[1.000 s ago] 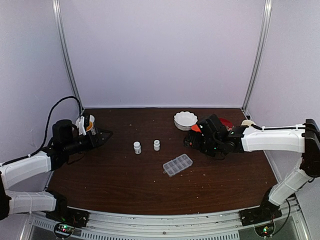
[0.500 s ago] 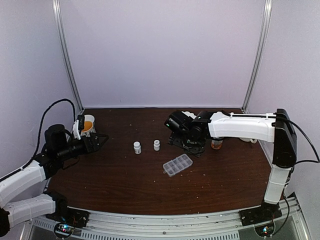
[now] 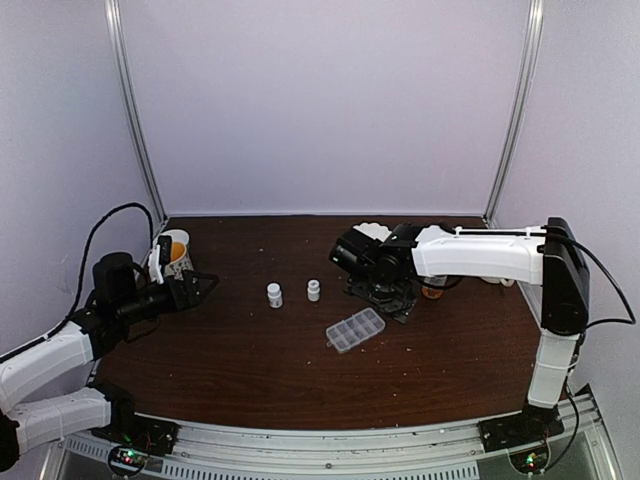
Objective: Sort the pills into containers
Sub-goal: Position the pill container at the center of the board.
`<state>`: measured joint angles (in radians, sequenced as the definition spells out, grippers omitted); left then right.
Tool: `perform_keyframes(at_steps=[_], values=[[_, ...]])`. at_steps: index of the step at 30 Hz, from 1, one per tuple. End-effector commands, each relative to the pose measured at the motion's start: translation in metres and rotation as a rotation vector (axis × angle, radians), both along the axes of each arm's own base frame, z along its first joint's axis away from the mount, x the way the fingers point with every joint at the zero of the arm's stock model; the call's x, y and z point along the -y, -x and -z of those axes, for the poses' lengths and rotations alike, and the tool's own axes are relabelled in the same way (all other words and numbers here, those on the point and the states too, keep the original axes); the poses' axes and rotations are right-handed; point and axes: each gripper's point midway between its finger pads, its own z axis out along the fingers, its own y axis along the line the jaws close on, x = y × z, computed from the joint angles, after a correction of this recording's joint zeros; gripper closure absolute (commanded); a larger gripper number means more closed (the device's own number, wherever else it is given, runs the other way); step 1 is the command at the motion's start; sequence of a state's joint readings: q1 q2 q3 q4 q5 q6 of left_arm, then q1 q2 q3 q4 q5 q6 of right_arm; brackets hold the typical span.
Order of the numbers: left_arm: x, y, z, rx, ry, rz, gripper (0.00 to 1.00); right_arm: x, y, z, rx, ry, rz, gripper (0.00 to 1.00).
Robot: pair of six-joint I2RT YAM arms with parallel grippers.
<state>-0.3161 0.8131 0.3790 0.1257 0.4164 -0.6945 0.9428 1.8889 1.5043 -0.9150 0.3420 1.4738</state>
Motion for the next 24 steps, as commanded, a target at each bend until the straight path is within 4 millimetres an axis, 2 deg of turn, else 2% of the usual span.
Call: perform_keyframes(at_steps=[1, 7, 14, 21, 24], values=[[0.003, -0.001, -0.005, 0.024, 0.023, 0.009, 0.04, 0.000, -0.006, 0.012, 0.013, 0.030, 0.018, 0.00], [0.003, -0.001, -0.006, 0.024, 0.020, 0.006, 0.05, -0.008, -0.007, 0.033, -0.042, 0.034, 0.005, 0.00], [0.001, -0.003, 0.001, 0.004, 0.008, -0.009, 0.05, -0.007, -0.009, 0.059, -0.087, 0.059, 0.010, 0.00], [0.000, -0.004, 0.000, 0.005, 0.004, -0.013, 0.05, -0.014, -0.012, 0.069, -0.097, 0.040, -0.008, 0.01], [0.000, -0.004, 0.001, 0.004, 0.001, -0.013, 0.05, -0.016, -0.012, 0.073, -0.110, 0.039, -0.013, 0.04]])
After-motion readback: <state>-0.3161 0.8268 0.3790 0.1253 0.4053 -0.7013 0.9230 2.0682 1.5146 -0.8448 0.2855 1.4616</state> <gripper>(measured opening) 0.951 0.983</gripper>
